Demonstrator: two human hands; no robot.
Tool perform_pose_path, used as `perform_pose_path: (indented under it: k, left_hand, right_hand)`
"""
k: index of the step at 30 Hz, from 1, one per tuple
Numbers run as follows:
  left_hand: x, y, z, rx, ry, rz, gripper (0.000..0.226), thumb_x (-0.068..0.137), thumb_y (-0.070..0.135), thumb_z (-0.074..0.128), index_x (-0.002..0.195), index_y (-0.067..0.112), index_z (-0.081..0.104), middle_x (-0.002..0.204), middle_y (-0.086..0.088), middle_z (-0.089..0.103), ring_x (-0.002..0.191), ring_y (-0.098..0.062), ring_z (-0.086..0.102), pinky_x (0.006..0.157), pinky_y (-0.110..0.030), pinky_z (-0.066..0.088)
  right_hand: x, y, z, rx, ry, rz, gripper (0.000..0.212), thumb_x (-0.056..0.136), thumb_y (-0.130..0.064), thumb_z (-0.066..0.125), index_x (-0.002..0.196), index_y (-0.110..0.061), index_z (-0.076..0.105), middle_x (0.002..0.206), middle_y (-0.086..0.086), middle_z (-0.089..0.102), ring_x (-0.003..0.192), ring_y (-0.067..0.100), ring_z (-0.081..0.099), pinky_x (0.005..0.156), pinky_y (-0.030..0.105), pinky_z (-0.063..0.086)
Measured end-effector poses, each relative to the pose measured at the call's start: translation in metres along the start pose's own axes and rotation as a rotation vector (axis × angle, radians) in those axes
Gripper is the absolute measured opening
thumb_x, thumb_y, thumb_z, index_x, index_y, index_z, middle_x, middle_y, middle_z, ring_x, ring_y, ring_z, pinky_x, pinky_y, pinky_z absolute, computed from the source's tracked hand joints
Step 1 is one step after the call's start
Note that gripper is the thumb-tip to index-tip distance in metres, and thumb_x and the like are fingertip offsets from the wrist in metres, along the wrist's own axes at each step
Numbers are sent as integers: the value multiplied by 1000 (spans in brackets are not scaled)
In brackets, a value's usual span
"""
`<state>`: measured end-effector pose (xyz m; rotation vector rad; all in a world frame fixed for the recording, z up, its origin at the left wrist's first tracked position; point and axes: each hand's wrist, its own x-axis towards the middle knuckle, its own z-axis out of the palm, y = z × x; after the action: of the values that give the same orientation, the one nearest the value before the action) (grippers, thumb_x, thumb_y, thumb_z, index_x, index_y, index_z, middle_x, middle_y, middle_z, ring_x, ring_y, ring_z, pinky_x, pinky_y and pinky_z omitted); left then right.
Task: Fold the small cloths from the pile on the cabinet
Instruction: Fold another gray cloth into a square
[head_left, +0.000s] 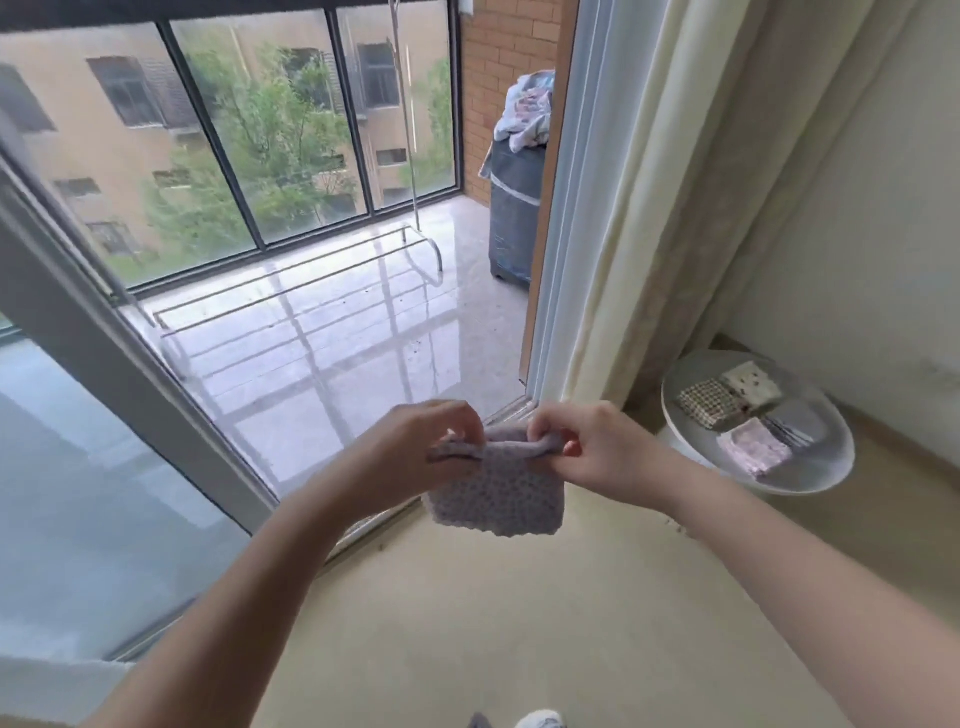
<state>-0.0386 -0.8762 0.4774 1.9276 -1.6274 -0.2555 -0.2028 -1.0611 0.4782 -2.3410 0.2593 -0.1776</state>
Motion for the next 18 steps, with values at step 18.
perform_pose_path:
  k: [18]
  left_hand:
    - [306, 123, 199, 156, 50, 92, 46, 78, 52, 63, 58, 19, 40, 59, 8, 37, 53, -11, 33, 46, -21, 26]
  right_hand:
    - [-37, 267, -277, -333, -198, -49, 24, 86, -28, 70, 78, -21, 48, 63, -14, 50, 57, 0, 46, 56, 14, 35]
